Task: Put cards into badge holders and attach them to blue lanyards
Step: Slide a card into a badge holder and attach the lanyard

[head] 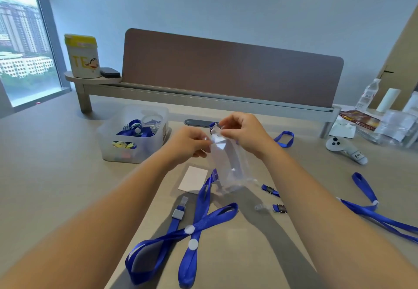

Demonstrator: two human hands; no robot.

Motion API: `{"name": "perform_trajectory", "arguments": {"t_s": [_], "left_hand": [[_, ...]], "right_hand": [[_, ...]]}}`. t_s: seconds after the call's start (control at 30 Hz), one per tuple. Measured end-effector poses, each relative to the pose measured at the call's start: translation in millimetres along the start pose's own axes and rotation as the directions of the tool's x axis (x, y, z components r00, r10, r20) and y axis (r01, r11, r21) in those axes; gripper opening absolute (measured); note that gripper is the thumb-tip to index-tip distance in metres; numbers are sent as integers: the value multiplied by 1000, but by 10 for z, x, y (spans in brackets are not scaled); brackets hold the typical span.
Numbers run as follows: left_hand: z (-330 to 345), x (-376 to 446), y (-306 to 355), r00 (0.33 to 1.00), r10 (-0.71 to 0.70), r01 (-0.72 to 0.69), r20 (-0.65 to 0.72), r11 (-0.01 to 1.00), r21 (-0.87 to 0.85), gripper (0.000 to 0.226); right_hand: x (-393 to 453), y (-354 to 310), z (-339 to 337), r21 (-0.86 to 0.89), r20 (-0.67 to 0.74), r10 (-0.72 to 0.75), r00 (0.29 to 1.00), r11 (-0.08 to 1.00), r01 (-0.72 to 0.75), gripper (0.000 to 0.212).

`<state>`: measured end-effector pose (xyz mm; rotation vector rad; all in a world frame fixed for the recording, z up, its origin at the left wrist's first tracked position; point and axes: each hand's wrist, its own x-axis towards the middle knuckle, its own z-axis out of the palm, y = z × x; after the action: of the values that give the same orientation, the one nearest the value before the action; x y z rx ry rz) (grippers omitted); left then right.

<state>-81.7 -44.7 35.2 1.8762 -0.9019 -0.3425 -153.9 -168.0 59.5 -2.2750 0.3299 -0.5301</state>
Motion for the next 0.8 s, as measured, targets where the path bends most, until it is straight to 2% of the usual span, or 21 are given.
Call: {"name": "perform_trajectory", "arguments": {"t_s": [0.1, 0.2, 0.33, 0.43, 0.53, 0.63, 0.7, 0.73, 0.8], "left_hand": [[-55, 26, -45, 993, -86, 72, -83, 985, -154, 15], [-142, 28, -110, 972, -194, 137, -134, 928, -346, 5], [-187, 5, -178, 962, -269, 218, -42, 853, -474, 8], [-210, -43, -233, 944, -329, 308, 35, 834, -457, 14], [-270, -56, -313, 929, -368, 361, 44, 870, -337, 28], [-309, -52, -268, 943, -331, 314, -1, 896, -315, 48], [-317, -41, -208, 969, -246, 235, 11, 914, -331, 58], [-311, -49, -179, 979, -202, 195, 10, 926, -324, 56], [-303, -80, -163, 991, -133, 121, -31, 963, -242, 33]], "right_hand": [[-19, 51, -21, 109, -27, 81, 996, 991, -78, 27], [-77, 98, -43, 230, 52, 137, 989, 962, -146, 34], [-141, 120, 15, 152, 131, 112, 985, 980, -131, 35], [-140, 139, 57, 118, 80, 99, 992, 987, -108, 27], [-131, 165, 77, 11, 33, 70, 997, 997, -70, 23], [-89, 170, 108, -202, 9, 37, 999, 979, -34, 24], [-60, 159, 141, -330, 23, 23, 999, 944, -14, 25], [-49, 149, 155, -372, 30, 13, 999, 928, -1, 25], [-32, 144, 174, -388, 48, 10, 999, 922, 10, 25]]}}
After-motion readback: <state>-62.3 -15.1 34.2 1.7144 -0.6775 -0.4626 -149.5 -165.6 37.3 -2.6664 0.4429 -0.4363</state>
